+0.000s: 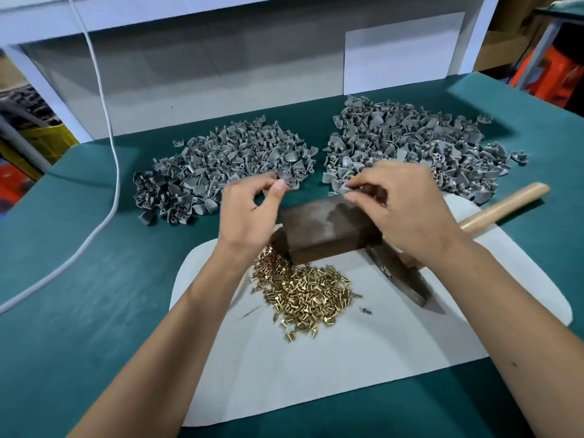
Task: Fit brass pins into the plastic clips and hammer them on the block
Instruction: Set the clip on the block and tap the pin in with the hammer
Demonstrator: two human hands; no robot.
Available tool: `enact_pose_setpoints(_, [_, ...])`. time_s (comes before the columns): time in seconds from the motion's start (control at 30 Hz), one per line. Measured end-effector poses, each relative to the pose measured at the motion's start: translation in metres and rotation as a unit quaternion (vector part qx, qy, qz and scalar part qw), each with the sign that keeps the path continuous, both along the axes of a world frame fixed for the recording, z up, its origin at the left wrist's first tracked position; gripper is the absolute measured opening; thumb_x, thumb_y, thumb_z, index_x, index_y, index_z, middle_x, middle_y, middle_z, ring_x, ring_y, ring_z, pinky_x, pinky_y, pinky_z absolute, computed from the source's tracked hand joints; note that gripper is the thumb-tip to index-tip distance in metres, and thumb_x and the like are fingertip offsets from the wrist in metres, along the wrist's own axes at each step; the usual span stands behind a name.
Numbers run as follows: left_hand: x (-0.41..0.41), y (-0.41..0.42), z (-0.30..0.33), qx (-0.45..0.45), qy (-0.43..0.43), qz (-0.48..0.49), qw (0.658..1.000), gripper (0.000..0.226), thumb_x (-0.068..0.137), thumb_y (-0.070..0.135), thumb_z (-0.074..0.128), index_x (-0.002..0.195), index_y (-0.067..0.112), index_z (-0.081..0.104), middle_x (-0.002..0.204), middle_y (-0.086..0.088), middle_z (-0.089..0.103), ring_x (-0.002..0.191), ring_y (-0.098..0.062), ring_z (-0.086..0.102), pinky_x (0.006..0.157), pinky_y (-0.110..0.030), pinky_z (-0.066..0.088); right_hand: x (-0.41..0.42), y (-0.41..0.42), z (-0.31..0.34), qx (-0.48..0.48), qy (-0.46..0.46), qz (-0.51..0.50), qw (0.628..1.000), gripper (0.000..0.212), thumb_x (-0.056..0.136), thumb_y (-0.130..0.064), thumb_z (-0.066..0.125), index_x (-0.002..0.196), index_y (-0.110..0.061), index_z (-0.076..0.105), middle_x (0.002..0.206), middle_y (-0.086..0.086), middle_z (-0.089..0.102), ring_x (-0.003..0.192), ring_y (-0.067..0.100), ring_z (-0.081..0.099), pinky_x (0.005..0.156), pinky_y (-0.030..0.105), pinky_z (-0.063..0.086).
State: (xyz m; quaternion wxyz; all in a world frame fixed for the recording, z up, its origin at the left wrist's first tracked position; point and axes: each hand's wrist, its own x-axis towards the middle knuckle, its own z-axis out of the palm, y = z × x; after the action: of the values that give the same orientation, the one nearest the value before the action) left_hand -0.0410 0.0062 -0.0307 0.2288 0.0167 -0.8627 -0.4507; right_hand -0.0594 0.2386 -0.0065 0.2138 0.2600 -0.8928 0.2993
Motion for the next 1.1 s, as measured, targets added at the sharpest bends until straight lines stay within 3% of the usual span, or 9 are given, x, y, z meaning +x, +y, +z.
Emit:
enact_pose_setpoints(0.07, [-0.005, -0.018, -0.004, -0.121, 0.001, 0.033, 0.992, 0.018, 0.099, 0.015, 0.064, 0.110, 0.010, 0.078, 0.123, -0.005, 0.072, 0.118, -0.018, 0.062, 0.111, -0.050, 0.042, -0.005, 0.006, -0.004, -0.011, -0.015, -0.074, 0.997, 0.023, 0.088, -0.029, 0.078, 0.110, -0.020, 0.077, 0.093, -0.003, 0.072, 0.081, 0.012, 0.061, 0.084, 0.026, 0.051])
enact_pose_setpoints(0.17, [-0.004, -0.029, -0.010, -0.161, -0.040, 0.041, 0.985, 0.026, 0.098, 0.007, 0.063, 0.120, 0.015, 0.074, 0.136, -0.002, 0.065, 0.125, -0.011, 0.048, 0.120, -0.042, 0.026, -0.005, 0.006, -0.003, -0.028, -0.029, -0.118, 0.992, 0.031, 0.087, -0.024, 0.079, 0.118, -0.021, 0.074, 0.088, -0.005, 0.067, 0.075, 0.011, 0.057, 0.082, 0.029, 0.054])
enact_pose_setpoints(0.23, [-0.003, -0.027, -0.014, -0.179, -0.064, 0.040, 0.981, 0.031, 0.097, 0.004, 0.063, 0.124, 0.017, 0.072, 0.142, -0.003, 0.061, 0.133, -0.017, 0.049, 0.124, -0.039, 0.017, 0.006, 0.000, 0.000, -0.035, -0.012, -0.084, 0.996, 0.030, 0.086, -0.020, 0.080, 0.116, -0.019, 0.074, 0.087, -0.009, 0.065, 0.073, 0.005, 0.055, 0.079, 0.024, 0.051])
enact_pose_setpoints(0.3, [-0.003, -0.026, -0.015, -0.195, -0.072, 0.042, 0.977, 0.033, 0.095, 0.002, 0.066, 0.124, 0.015, 0.072, 0.141, -0.004, 0.061, 0.135, -0.021, 0.050, 0.125, -0.044, 0.025, 0.021, -0.012, 0.001, -0.017, 0.007, -0.005, 1.000, 0.027, 0.086, -0.016, 0.079, 0.112, -0.015, 0.074, 0.090, -0.011, 0.065, 0.077, 0.004, 0.057, 0.081, 0.023, 0.053])
enact_pose_setpoints(0.4, [-0.003, -0.031, -0.015, -0.184, -0.045, 0.049, 0.981, 0.029, 0.090, 0.002, 0.072, 0.117, 0.013, 0.074, 0.126, -0.004, 0.068, 0.116, -0.020, 0.061, 0.108, -0.037, 0.049, 0.046, -0.032, 0.001, 0.041, -0.013, 0.160, 0.986, 0.018, 0.092, -0.021, 0.072, 0.109, -0.015, 0.074, 0.098, -0.008, 0.069, 0.086, 0.006, 0.059, 0.084, 0.023, 0.054])
enact_pose_setpoints(0.53, [-0.003, -0.036, -0.017, -0.176, -0.035, 0.066, 0.982, 0.026, 0.083, 0.001, 0.079, 0.105, 0.013, 0.075, 0.107, 0.001, 0.071, 0.093, -0.016, 0.066, 0.089, -0.035, 0.058, 0.068, -0.054, -0.005, 0.158, -0.017, 0.308, 0.938, 0.020, 0.098, -0.038, 0.065, 0.107, -0.022, 0.072, 0.100, -0.010, 0.064, 0.098, 0.011, 0.054, 0.085, 0.034, 0.051])
enact_pose_setpoints(0.73, [-0.007, -0.036, -0.019, -0.159, -0.015, 0.064, 0.985, 0.018, 0.080, 0.000, 0.080, 0.090, 0.014, 0.075, 0.088, 0.003, 0.071, 0.069, -0.005, 0.063, 0.071, -0.023, 0.058, 0.075, -0.067, -0.011, 0.211, -0.029, 0.338, 0.917, 0.023, 0.099, -0.044, 0.059, 0.107, -0.026, 0.071, 0.103, -0.009, 0.053, 0.103, 0.011, 0.042, 0.082, 0.034, 0.047])
enact_pose_setpoints(0.87, [-0.009, -0.038, -0.021, -0.151, -0.037, 0.093, 0.983, 0.017, 0.080, 0.014, 0.085, 0.092, 0.016, 0.074, 0.090, 0.002, 0.070, 0.071, -0.006, 0.061, 0.063, -0.003, 0.043, 0.070, -0.064, -0.009, 0.218, -0.052, 0.345, 0.912, 0.011, 0.098, -0.034, 0.064, 0.101, -0.026, 0.072, 0.104, -0.008, 0.055, 0.104, 0.014, 0.046, 0.081, 0.038, 0.048])
enact_pose_setpoints(1.1, [-0.009, -0.041, -0.023, -0.161, -0.046, 0.100, 0.981, 0.010, 0.084, 0.014, 0.080, 0.086, 0.019, 0.071, 0.095, -0.002, 0.069, 0.084, -0.020, 0.066, 0.081, -0.038, 0.056, 0.078, -0.070, -0.010, 0.238, -0.038, 0.341, 0.909, 0.006, 0.100, -0.026, 0.059, 0.095, -0.022, 0.061, 0.103, -0.009, 0.049, 0.103, 0.009, 0.042, 0.085, 0.030, 0.047])
